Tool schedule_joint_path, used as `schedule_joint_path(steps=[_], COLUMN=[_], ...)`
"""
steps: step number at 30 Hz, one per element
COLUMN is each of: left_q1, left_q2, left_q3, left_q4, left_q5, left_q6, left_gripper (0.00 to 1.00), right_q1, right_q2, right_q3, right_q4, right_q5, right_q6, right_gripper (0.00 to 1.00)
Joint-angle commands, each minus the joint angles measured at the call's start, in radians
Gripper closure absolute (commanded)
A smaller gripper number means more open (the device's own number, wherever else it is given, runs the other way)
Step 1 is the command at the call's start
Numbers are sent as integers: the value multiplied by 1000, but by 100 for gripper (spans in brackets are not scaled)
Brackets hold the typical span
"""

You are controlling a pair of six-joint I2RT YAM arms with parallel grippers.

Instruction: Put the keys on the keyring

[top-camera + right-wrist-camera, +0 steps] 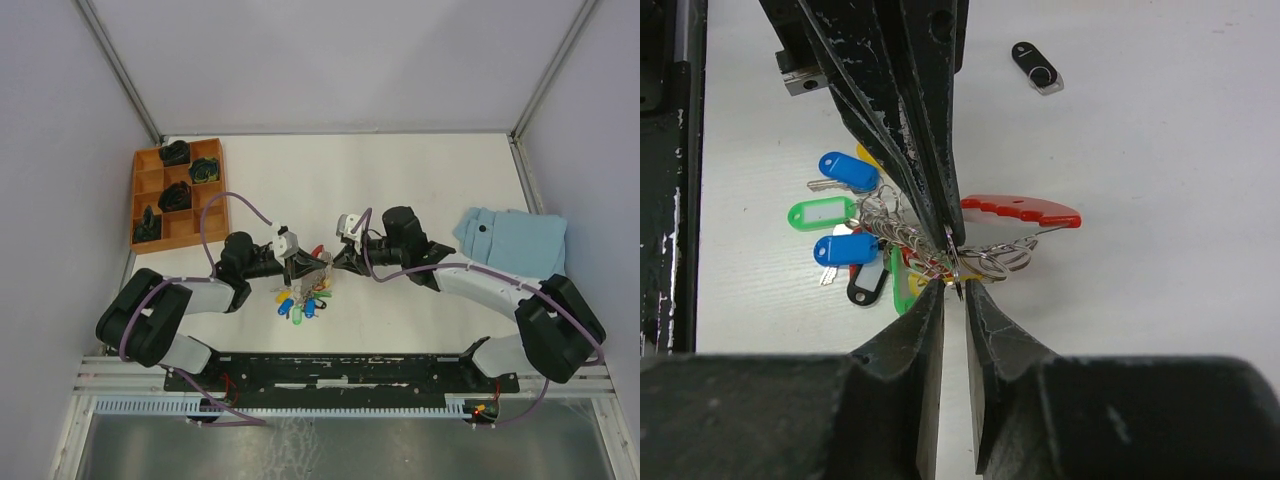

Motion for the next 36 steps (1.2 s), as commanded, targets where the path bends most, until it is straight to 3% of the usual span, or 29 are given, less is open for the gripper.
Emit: schedule_joint_path(steps=[1, 6, 11, 24, 36], left_q1=[5, 5, 5, -19, -21], left_q2=[2, -1, 1, -17, -26], left_q3=[7, 5, 8, 31, 41], left_q4=[78, 78, 71, -42, -53], left_q5=[27, 29, 26, -19, -79], left_q6=[-35, -35, -35, 29, -18], left_gripper=[97, 97, 97, 97, 97], right_q1=[-3, -2, -3, -1, 38], right_q2=[8, 23, 25, 10, 28], right_q3=[13, 23, 31, 84, 114], right_q4=[43, 23, 13, -11, -109], right_q5=[-40, -47, -52, -84, -40], right_q6=[0, -6, -12, -7, -77], right_gripper=[80, 86, 99, 99, 99])
